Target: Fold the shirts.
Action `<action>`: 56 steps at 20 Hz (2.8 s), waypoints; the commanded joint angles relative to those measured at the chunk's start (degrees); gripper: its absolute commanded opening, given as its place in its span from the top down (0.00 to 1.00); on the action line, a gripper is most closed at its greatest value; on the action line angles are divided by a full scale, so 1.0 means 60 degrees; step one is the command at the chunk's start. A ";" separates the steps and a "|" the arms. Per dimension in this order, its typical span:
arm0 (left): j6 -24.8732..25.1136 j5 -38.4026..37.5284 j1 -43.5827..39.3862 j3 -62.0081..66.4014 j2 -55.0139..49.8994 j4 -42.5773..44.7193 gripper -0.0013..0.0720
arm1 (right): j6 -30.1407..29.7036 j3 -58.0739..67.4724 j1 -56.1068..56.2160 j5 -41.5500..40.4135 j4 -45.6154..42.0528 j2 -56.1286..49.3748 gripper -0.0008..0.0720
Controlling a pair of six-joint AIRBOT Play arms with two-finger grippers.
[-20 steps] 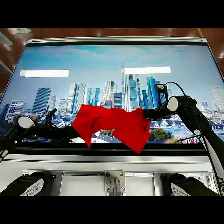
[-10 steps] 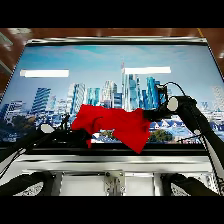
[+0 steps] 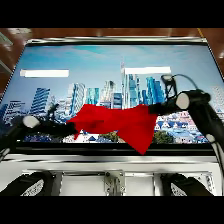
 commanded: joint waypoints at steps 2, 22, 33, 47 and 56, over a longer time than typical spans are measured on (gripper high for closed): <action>-0.0871 -0.3300 0.2579 0.3308 0.3217 0.5319 0.93 | 0.0018 0.2175 -0.0011 0.0080 -0.2860 0.2120 0.91; -0.0357 -0.2036 0.4087 0.7464 0.4969 0.4084 0.93 | 0.0208 0.3319 -0.0007 0.4685 -0.0969 0.3075 0.91; 0.1366 0.1770 0.3945 0.1639 0.0860 -0.0973 0.93 | 0.0940 -0.0597 -0.0011 -0.4339 0.0153 -0.1534 0.91; 0.0291 -0.3810 0.4965 0.3147 -0.1483 0.1002 0.07 | 0.2007 -0.0597 -0.0011 -0.4623 0.0146 -0.2142 0.91; 0.0546 -0.3650 0.4211 -0.1009 -0.0390 0.0080 0.07 | 0.1410 -0.0597 -0.0011 -0.3366 0.0142 -0.2146 0.91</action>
